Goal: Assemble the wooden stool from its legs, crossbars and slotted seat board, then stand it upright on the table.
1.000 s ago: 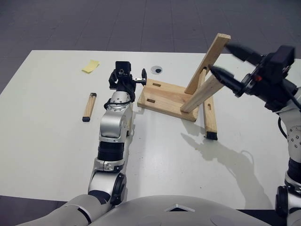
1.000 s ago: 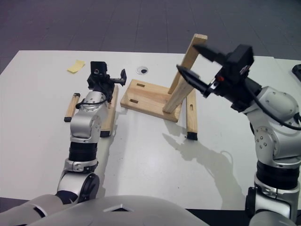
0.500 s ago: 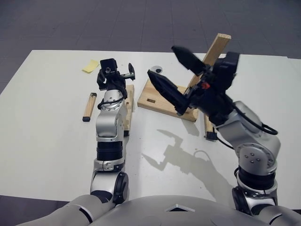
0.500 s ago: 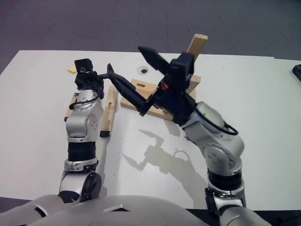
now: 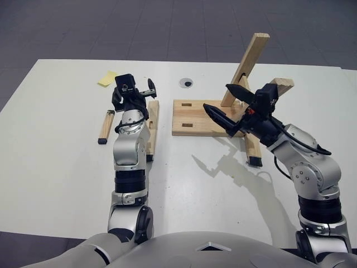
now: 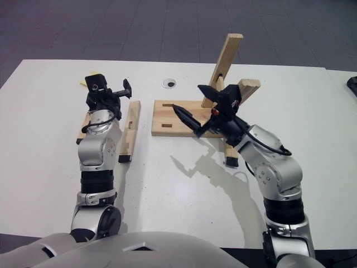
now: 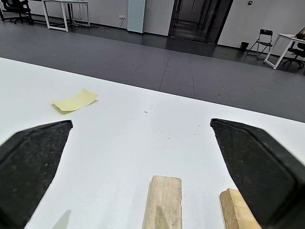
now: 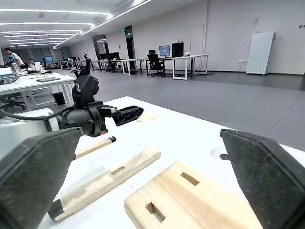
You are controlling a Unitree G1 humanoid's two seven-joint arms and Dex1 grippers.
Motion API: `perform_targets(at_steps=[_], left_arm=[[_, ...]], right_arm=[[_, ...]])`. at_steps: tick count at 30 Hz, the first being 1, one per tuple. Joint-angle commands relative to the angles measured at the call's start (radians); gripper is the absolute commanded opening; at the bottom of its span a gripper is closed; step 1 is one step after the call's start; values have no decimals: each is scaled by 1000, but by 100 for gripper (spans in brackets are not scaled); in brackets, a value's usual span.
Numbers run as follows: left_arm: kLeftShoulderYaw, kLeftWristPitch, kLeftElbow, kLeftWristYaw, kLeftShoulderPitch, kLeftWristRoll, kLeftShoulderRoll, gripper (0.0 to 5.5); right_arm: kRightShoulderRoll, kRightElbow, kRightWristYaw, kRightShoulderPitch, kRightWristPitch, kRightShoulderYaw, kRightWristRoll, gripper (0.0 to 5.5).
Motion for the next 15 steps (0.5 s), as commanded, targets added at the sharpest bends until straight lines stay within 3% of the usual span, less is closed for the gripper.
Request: perform_targets(at_steps=[1,6,15], left_arm=[[-3,-4,-1,5,1,0,1,540],[-10,-7,4,4,-7,1,1,540],[-16,-17,30,5,-12,0,-7,540]], right_arm=[[38,-8,-28,-35,56,141,-85,538],[103,153,-83,-129,172,318,-234,538],[259,374,-104,-264,405,334,-247,538]])
